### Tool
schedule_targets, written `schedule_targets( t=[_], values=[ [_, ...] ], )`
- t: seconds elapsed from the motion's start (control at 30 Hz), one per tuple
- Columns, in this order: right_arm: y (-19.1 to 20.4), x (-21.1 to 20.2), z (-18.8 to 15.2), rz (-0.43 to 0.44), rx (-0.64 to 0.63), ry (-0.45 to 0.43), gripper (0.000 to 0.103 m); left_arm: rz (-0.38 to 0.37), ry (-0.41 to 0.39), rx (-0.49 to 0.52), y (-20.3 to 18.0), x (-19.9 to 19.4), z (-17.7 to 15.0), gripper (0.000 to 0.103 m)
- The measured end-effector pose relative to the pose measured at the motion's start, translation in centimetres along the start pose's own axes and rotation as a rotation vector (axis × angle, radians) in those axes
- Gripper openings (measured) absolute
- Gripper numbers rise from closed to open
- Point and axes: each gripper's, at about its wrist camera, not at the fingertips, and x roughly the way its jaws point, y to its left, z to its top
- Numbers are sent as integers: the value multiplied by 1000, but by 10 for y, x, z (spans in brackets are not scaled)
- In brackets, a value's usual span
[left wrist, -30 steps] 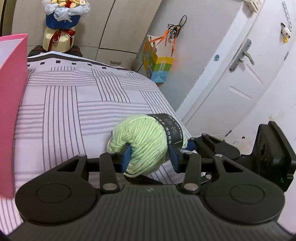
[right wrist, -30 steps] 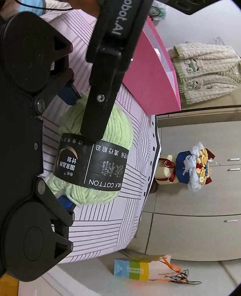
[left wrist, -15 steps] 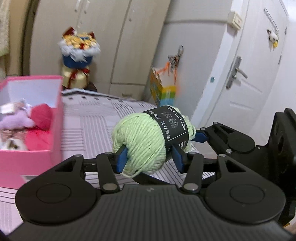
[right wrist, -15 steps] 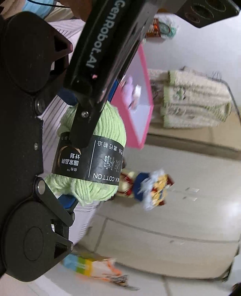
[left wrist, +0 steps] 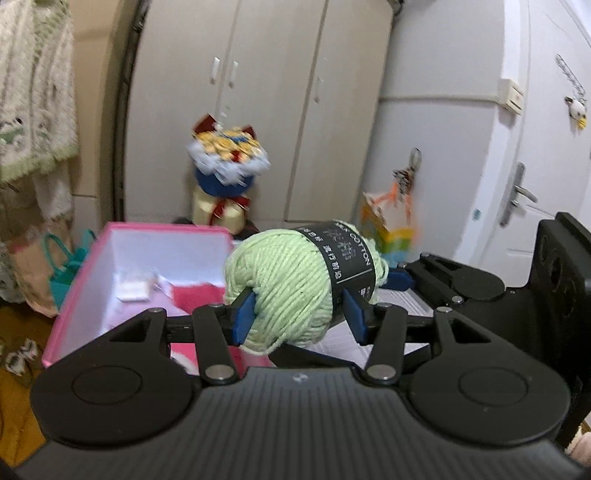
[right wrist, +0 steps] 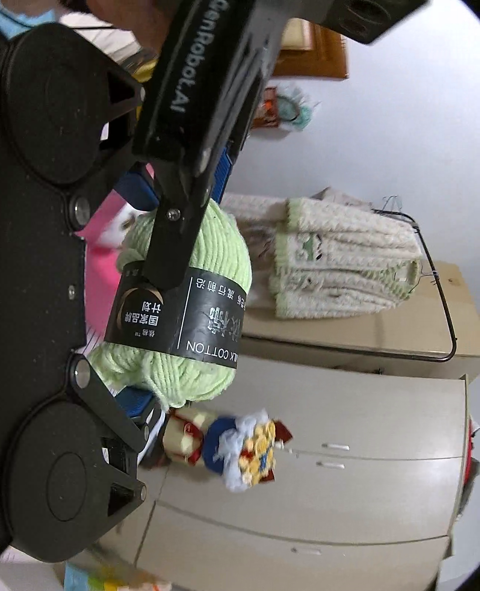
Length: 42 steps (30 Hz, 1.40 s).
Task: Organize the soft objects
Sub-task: 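Carry the yarn skein over the pink box with the left gripper, then lower the yarn into the box and open the left gripper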
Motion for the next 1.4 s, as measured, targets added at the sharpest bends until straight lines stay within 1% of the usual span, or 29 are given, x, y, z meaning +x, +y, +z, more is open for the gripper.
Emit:
schedule_targets(
  t=[0.07,0.1,0.2,0.33,0.4,0.47,0.5,0.57,0.63,0.73,0.83,0.9,1.0,1.1,1.13,1.17,1.27,1.4],
  values=[
    [1,15,5,30,19,5,98,15,-26,-3,11,0,6,49],
    [0,23,7,44,35,8,98,19,-27,-9,17,2,8,49],
    [-4,44,10,99,89,17,98,37,-11,-40,35,8,13,49],
    [-9,67,8,164,137,35,98,65,0,-44,51,18,14,49],
    [-10,82,9,188,175,60,98,83,9,-61,61,25,14,49],
    [-10,102,12,205,217,105,98,107,21,-87,75,35,13,50],
    [-10,112,13,211,230,131,98,119,31,-112,84,41,13,50],
    [-9,127,13,204,247,172,98,117,55,-151,99,52,11,50],
    [-8,141,11,188,270,214,98,123,106,-206,116,67,8,50],
    [-5,151,8,162,283,266,97,110,147,-252,131,80,0,50],
    [-2,152,3,148,268,303,92,112,159,-263,134,79,-9,50],
    [-1,149,0,163,267,317,88,146,140,-240,131,75,-12,50],
    [0,149,3,145,243,319,87,196,124,-217,127,73,-14,53],
    [3,141,5,81,181,285,87,217,125,-217,124,71,-12,58],
    [3,135,4,71,172,273,87,226,124,-205,122,68,-12,62],
    [0,130,5,74,174,264,87,238,121,-190,118,64,-12,65],
    [-4,103,6,92,181,223,87,257,109,-159,109,54,-9,68],
    [-6,74,6,53,161,189,87,258,99,-143,95,40,-8,70]
  ],
)
